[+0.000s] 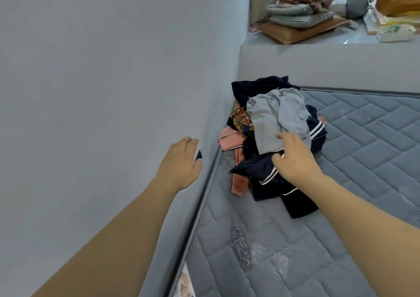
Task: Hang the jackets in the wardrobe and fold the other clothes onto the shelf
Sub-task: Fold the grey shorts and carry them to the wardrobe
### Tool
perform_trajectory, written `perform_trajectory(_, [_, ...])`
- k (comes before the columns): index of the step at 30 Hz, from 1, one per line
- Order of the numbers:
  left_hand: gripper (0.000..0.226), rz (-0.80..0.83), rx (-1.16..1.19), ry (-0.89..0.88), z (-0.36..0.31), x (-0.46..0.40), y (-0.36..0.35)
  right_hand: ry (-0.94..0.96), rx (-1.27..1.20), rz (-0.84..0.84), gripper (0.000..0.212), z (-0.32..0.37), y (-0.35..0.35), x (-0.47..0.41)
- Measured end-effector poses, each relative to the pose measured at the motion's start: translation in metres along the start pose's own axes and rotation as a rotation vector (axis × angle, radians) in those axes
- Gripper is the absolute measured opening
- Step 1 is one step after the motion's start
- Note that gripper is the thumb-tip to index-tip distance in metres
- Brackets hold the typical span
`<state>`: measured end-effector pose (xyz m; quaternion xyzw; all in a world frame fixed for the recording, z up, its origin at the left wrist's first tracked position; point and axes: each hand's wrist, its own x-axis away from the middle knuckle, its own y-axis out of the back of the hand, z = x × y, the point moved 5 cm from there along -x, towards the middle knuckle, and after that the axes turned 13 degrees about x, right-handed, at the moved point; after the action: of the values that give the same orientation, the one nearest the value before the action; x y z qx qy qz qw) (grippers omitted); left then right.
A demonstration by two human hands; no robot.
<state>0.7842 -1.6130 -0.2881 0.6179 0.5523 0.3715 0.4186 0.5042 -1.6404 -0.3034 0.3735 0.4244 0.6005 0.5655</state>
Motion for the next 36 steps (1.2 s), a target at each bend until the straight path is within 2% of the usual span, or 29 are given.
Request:
perform_trajectory(6, [0.059,0.110,0.149,-0.082,-0.026,-0.119,-0.129,-0.073,0.080,-0.021,0.053,-0.110,-0.061,-0.081])
perform_trajectory(11, [0.063,0.133,0.380,-0.097,-0.062,-0.212,-0.230,-0.086,0.202,0.034,0.071,-0.176,-0.119,-0.148])
perform_trajectory(14, [0.075,0.180,0.375,-0.099,-0.075,-0.259,-0.288,-0.107,0.336,0.106,0.083,-0.207,-0.160,-0.184])
perform_trajectory(18, [0.089,0.272,0.254,-0.149,-0.080,-0.310,-0.356,-0.077,0.497,0.159,0.099,-0.246,-0.202,-0.231])
perform_trajectory(20, [0.084,0.348,0.167,-0.152,-0.073,-0.323,-0.389,-0.042,0.547,0.249,0.094,-0.264,-0.229,-0.250])
perform_trajectory(24, [0.066,0.416,0.037,-0.174,-0.052,-0.333,-0.445,-0.030,0.496,0.415,0.055,-0.289,-0.288,-0.262])
perform_trajectory(27, [0.058,0.342,-0.001,-0.194,-0.045,-0.340,-0.461,0.010,0.498,0.405,0.046,-0.297,-0.307,-0.271])
perform_trajectory(30, [0.056,0.253,-0.042,-0.181,-0.046,-0.334,-0.468,0.017,0.474,0.381,0.027,-0.303,-0.306,-0.280])
perform_trajectory(33, [0.057,0.212,-0.057,-0.165,-0.047,-0.330,-0.471,0.024,0.460,0.349,0.034,-0.305,-0.309,-0.279])
perform_trajectory(36, [0.053,0.250,-0.041,-0.170,-0.048,-0.338,-0.469,0.011,0.429,0.337,0.048,-0.307,-0.321,-0.274])
